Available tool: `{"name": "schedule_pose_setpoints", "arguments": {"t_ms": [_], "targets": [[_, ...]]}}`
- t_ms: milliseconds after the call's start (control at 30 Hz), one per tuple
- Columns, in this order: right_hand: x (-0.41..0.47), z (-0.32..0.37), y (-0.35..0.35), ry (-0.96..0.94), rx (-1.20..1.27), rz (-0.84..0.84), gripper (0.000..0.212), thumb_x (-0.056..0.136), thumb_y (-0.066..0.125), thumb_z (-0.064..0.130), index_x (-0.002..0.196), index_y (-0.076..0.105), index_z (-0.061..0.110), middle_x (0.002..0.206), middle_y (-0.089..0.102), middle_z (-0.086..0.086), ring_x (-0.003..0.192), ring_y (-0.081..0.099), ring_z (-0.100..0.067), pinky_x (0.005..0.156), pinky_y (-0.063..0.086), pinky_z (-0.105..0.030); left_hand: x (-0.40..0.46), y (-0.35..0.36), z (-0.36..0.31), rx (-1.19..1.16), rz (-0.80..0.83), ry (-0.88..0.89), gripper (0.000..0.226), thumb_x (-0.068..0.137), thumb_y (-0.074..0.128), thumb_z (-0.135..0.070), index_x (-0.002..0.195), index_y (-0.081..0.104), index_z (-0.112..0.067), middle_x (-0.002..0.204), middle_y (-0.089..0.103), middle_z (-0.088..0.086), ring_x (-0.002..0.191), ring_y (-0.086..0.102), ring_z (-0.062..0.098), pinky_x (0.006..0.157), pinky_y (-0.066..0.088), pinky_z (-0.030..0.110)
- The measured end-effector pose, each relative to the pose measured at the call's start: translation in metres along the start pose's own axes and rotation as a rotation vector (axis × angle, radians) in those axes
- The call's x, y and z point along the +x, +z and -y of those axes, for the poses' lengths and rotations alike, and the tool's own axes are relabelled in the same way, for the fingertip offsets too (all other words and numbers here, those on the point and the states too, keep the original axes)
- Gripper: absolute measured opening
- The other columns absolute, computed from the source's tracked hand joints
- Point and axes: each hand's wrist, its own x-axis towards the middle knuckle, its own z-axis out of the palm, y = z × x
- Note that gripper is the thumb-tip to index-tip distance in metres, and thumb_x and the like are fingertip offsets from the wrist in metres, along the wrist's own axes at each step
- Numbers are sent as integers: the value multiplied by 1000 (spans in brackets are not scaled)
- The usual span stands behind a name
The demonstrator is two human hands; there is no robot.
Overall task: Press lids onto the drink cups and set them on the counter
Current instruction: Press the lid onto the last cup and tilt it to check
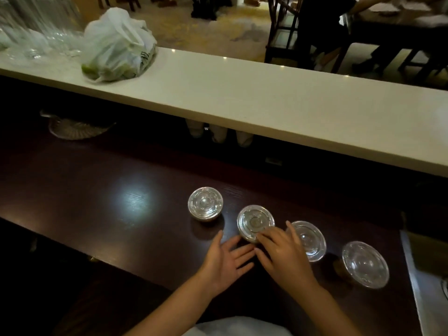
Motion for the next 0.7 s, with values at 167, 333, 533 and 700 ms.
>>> {"name": "schedule_pose_setpoints", "arguments": {"t_ms": [167,333,533,700], "targets": [[39,37,3,100,83,-123,33,81,53,23,105,66,5,108,66,-10,102,58,-23,91,44,-33,-28,-27,-41,802,-193,809,20,95,46,-12,104,63,-7,92,68,5,77,64,-3,74,45,9],[93,78,30,192,94,40,57,89,59,20,140,36,8,150,30,-9,138,27,-23,108,25,-33,-6,-64,-117,1711,-162,1137,53,93,41,-28,143,32,-13,150,31,4,140,24,16,112,26,35],[104,99,57,302,132,152,57,98,40,18,147,13,7,156,10,-9,143,8,-16,106,2,-15,13,-79,-145,2108,-31,867,57,100,33,-29,149,7,-14,158,1,-1,144,0,11,115,18,41],[85,123,74,349,65,87,55,94,39,26,142,29,1,151,27,-14,139,26,-23,107,17,-24,6,-107,-133,2074,32,912,60,99,33,-33,149,5,-13,158,0,1,144,-1,10,115,21,37]]}}
